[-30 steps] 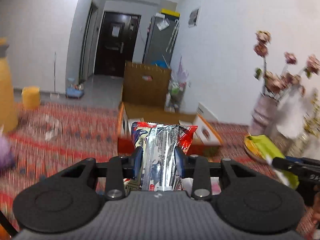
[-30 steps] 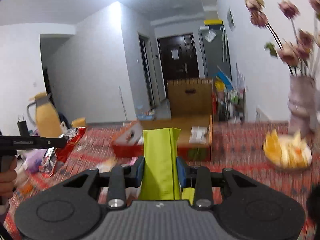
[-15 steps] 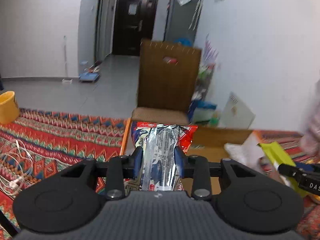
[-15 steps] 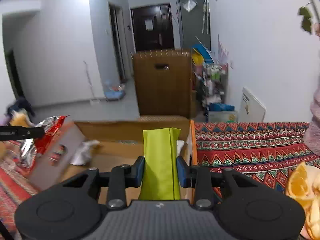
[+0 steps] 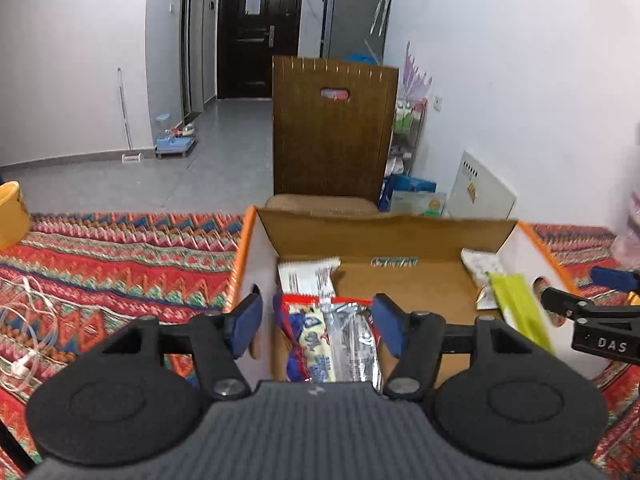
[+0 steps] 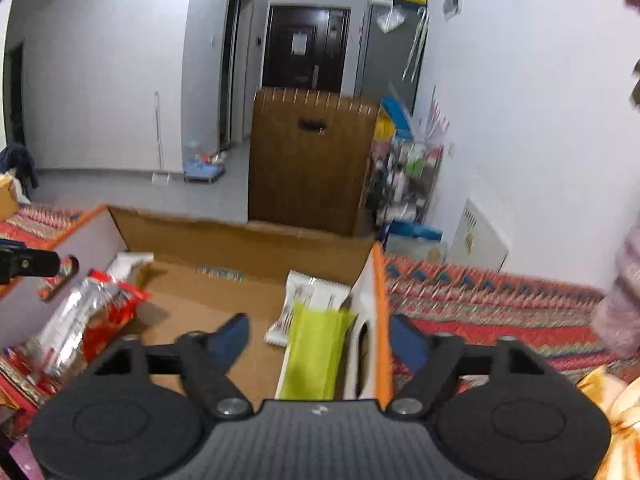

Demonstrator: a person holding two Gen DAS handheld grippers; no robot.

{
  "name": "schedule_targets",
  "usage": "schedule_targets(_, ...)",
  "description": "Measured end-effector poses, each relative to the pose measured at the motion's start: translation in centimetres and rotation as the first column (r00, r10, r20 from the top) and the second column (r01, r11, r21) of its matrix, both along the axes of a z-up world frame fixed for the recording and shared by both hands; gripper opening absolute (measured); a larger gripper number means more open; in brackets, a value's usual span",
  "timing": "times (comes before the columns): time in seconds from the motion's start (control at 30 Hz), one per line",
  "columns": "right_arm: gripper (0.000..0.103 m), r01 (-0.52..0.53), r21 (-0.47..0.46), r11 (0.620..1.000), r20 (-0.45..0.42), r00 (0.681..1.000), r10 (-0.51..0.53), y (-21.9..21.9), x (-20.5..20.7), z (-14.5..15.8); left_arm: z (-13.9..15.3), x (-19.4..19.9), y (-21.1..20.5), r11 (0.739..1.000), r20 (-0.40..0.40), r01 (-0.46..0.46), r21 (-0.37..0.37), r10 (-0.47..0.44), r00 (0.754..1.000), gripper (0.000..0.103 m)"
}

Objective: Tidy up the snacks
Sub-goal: 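Carry both packets to the orange box and release them inside, then return both tools to the snack pile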

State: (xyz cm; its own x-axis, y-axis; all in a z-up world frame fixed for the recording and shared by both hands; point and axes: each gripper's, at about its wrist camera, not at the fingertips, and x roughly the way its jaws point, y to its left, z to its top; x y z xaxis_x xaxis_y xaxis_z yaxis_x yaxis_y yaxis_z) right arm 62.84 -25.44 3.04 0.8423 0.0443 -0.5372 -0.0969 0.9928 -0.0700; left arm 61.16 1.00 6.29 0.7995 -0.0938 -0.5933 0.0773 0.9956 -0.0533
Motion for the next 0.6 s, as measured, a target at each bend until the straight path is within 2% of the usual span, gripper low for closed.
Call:
schedule_targets(0.13,0.086,-0.005,0.009,1.0,0.062,0.998,0.004,-0.9,-2.9,3.4,3.5,-2.9,0.8,0.999,0.059,-0.019,0.027,0.018,0.998,0.068)
schedule_targets(0.2,0.093,-0.029,0.024,0.999,0.082,0.996,0.027,-1.7,-4.7,5.1,5.2,-4.8,1.5,1.0,0.092,-0.029,-0.005,0.029,0.995,0.078)
schedule_targets(0.3,0.098,-0.064,0.032,0.997,0.12,0.991,0.059,-2.7,-8.7,7.4,6.9,-8.8,2.1,0.999,0.112,-0.025,-0.044,0.03,0.993,0.08)
schedule_targets(0.47,0.102,-0.096,0.052,0.994,0.193,0.978,0.084,-4.0,-16.7,10.2,8.4,-18.5,2.3,0.998,0.199,0.024,-0.057,-0.012,0.98,0.087)
schedule_targets(0.6,0.103,-0.149,0.069,0.987,0.244,0.961,0.128,-4.5,-23.3,10.6,8.2,-26.4,2.8,0.995,0.267,0.059,-0.079,-0.036,0.963,0.097)
